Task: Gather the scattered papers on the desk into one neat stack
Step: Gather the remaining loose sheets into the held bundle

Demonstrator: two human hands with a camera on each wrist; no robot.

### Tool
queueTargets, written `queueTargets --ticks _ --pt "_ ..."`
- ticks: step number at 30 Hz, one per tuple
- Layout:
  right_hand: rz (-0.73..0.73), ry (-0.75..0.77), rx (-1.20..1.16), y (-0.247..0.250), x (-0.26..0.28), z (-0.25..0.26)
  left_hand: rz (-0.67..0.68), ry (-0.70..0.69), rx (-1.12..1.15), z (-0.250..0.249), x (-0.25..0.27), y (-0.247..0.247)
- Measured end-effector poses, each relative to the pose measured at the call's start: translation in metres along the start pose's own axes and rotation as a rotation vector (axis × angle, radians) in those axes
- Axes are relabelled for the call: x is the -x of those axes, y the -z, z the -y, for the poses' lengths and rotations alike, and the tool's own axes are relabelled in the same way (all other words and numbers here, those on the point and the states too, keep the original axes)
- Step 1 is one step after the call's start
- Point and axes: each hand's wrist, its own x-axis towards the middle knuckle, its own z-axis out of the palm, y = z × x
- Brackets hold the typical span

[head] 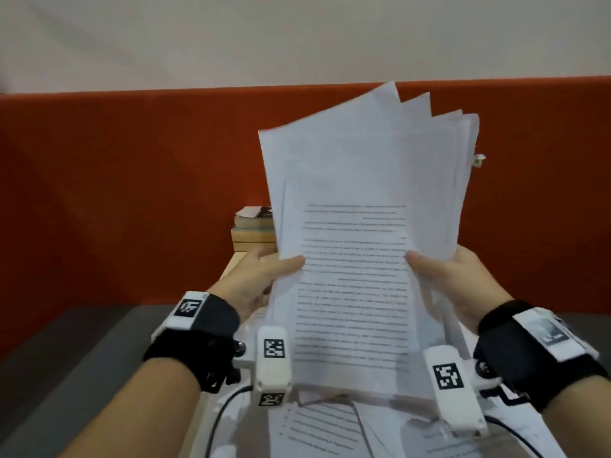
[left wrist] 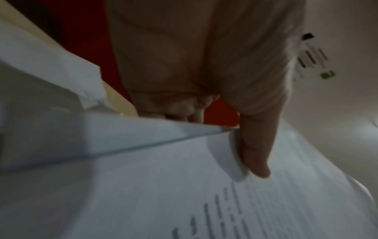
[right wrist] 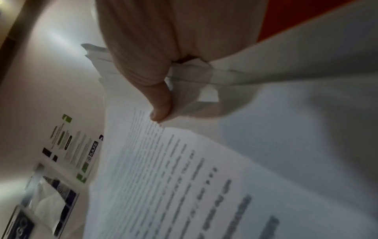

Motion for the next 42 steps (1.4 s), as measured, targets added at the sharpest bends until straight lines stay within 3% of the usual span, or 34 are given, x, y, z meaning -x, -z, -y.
queueTargets --ticks 2,5,10,12,15,21,28,42 --pt "0.062 0.01 -0.015 -0.01 0.002 0.002 0.087 -0.001 -0.006 0.005 0.004 0.004" --pt "0.119 -0.013 0.111 -0.018 -0.003 0.004 -0.009 -0.09 -0.033 0.011 0.009 0.013" --pt "0.001 -0.306 0.829 0.028 -0.017 -0.013 -0.228 -0.101 0.086 0.016 0.021 0.068" --pt "0.116 -0.493 1.165 0.041 -0.027 -0.03 -0.256 -0.078 0.104 0.018 0.028 0.081" --pt "0.223 -0.604 1.383 0.041 -0.034 -0.047 -0.266 -0.049 0.144 0.023 0.031 0.091" --pt "0.068 -0.561 1.348 0.026 -0.037 -0.048 -0.278 -0.035 0.158 0.026 0.031 0.087" --pt "0.27 -0.524 1.355 0.017 -0.043 -0.062 -0.252 -0.051 0.152 0.028 0.032 0.076" --pt "0.271 -0.586 1.455 0.034 -0.034 -0.04 -0.204 -0.103 0.126 0.027 0.028 0.062"
